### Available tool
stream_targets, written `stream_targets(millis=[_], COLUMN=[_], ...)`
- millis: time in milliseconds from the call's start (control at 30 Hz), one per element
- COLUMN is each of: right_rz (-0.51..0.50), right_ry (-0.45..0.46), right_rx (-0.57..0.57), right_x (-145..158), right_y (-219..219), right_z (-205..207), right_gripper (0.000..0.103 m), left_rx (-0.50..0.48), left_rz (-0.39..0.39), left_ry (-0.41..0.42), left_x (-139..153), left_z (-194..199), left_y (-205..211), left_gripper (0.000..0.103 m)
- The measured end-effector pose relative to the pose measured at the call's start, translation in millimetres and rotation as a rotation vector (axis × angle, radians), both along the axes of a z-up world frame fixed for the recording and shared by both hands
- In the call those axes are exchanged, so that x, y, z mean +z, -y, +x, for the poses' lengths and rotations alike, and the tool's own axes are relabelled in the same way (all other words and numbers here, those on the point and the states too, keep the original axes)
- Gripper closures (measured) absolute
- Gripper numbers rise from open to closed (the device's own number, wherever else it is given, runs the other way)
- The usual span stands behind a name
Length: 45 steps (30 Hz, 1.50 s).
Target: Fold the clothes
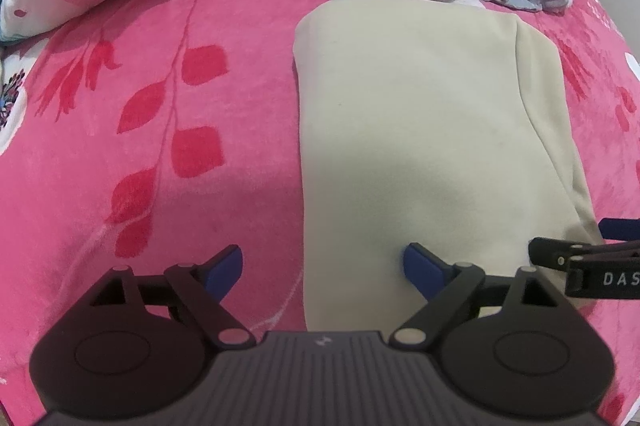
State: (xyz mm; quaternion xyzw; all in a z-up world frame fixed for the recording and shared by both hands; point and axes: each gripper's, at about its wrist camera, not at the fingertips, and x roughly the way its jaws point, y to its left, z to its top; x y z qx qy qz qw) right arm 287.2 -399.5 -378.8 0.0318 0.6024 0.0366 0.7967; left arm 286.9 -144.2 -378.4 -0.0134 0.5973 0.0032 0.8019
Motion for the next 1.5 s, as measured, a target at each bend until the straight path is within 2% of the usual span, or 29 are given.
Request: stream_targets(millis=[333,600,867,1067,1133,1233,1333,1367,1500], right_rz=[0.132,0.262,0.291,0.252,0.223,0.175,0.106,0.088,0.092], right_ry=[-0.01,-0.068,-0.088,-0.13,-0.104,0.004,0.138,0.18,0.281], right_rx=[-0.063,-0.139,-0.138,-0.146,-0.136,-0.095,-0.035,-0.011,0.082], right_x=[-10,-26,-30,-24,-15,5,32,40,56], right_y=[17,35,37,35,32,29,21,18,2], right_z=[-1,1,2,10,6,-1,-7,-8,0], right_gripper=[0.001,0.001,0.001,0.001,0.001,0.003,0.018,0.029,0.053], left_rx=[-0.011,-0.019,-0.026,-0.022,-0.022,-0.024,-0.019,-0.016,-0.008], left_rz=[0.022,0.034,0.048,0.042,0.037,0.03,0.02,0.016,-0.001], left_ry=[0.002,0.003,0.013,0.023,0.029,0.043,0.057,0.061,0.075], left_x=[0,1,1,0,0,-1,-1,-1,2], left_z=[1,1,-2,-5,-6,-8,-11,-12,-18], left_y=[3,4,5,3,2,0,-2,-2,-7], left_gripper=[0.013,0.013,0.013,0.013,0.013,0.013,0.013,0.013,0.014])
